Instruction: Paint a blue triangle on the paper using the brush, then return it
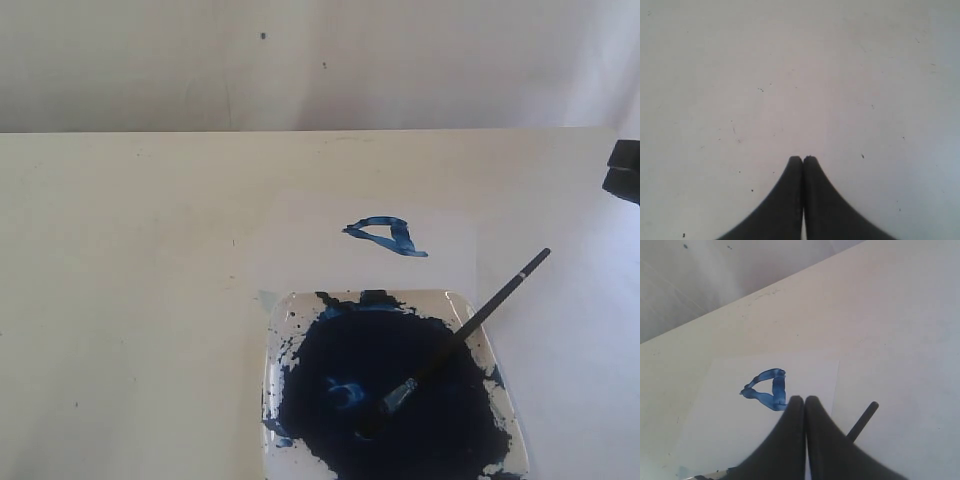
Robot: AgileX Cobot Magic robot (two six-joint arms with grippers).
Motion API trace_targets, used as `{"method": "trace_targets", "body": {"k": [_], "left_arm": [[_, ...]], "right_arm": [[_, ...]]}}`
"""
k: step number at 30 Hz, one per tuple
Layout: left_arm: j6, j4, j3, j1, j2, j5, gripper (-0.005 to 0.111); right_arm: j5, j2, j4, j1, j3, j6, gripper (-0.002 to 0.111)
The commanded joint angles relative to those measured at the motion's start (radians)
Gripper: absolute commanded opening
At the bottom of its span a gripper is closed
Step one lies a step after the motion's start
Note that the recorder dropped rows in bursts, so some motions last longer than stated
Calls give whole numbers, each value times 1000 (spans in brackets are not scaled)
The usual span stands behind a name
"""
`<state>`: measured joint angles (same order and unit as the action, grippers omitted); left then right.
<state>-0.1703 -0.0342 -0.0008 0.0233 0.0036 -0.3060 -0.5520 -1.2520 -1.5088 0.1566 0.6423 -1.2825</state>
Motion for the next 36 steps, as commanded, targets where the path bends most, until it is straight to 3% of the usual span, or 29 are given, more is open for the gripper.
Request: {"method": "trace_targets", "body": {"k": [1, 10, 36], "left_arm": [[-17, 9, 1, -1, -4, -30, 0], [148, 1, 1, 11, -4, -27, 0], [146, -1, 1, 29, -4, -27, 0]], "right_arm": [[4, 6, -5, 4, -4, 0, 0], [4, 6, -5, 4, -4, 0, 0], [10, 6, -5, 4, -4, 0, 0]]}}
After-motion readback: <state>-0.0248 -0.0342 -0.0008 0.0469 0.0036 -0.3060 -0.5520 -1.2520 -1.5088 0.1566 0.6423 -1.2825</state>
